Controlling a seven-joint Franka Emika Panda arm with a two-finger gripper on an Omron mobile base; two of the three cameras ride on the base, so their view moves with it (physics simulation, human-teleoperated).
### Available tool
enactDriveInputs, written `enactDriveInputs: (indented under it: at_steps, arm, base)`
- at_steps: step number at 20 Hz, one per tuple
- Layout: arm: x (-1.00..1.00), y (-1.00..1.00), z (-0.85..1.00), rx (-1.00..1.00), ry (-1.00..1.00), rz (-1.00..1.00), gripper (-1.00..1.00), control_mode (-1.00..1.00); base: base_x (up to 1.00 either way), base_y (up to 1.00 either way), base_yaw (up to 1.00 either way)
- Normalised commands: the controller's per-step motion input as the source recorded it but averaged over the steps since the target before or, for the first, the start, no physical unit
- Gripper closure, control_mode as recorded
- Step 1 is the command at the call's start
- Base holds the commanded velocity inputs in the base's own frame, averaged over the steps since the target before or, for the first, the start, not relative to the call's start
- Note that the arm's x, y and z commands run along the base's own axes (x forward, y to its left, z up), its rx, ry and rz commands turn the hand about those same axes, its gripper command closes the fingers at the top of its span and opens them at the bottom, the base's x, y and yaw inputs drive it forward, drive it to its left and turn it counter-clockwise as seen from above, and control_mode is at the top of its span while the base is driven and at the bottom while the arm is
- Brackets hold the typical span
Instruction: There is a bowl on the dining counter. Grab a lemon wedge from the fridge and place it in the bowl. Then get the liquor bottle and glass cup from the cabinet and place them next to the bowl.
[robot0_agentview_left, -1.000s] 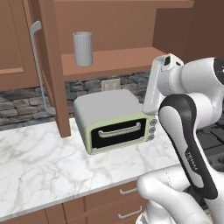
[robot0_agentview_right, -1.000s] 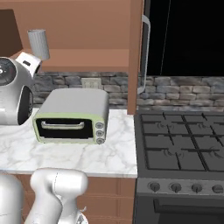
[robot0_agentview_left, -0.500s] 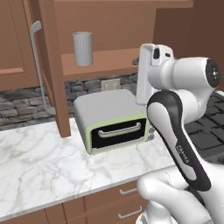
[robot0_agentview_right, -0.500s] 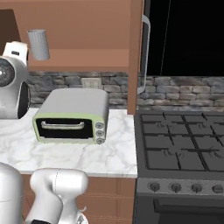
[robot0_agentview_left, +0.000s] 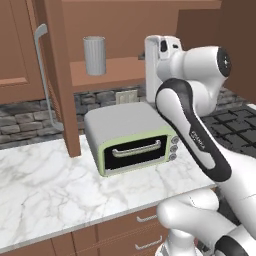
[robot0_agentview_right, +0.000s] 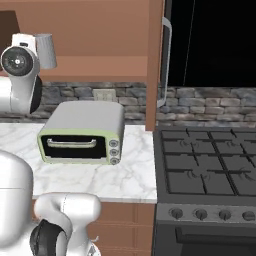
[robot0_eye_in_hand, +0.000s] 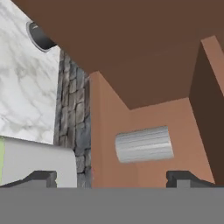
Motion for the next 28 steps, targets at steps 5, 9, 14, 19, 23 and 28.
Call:
enactDriveInputs:
  at_steps: [5, 9, 14, 19, 23, 28]
  arm:
    - [0.51, 0.15, 0.09, -0.12, -0.01, 0.10, -1.00, -1.00]
    - [0.38, 0.19, 0.01, -0.11, -0.08, 0.01, -1.00, -1.00]
    - [0.31, 0.11, 0.01, -0.05, -0.05, 0.00, -1.00, -1.00]
    - [0.08, 0.02, 0.00, -0.01, 0.00, 0.00, -1.00, -1.00]
    - [0.00, 0.00, 0.00, 0.00, 0.00, 0.00, -1.00, -1.00]
    - [0.00, 0.00, 0.00, 0.00, 0.00, 0.00, -1.00, -1.00]
  base:
    - [0.00, 0.00, 0.00]
    - [0.00, 0.00, 0.00]
    - [0.00, 0.00, 0.00]
    - [0.00, 0.00, 0.00]
    - [0.00, 0.00, 0.00]
    - [0.00, 0.00, 0.00]
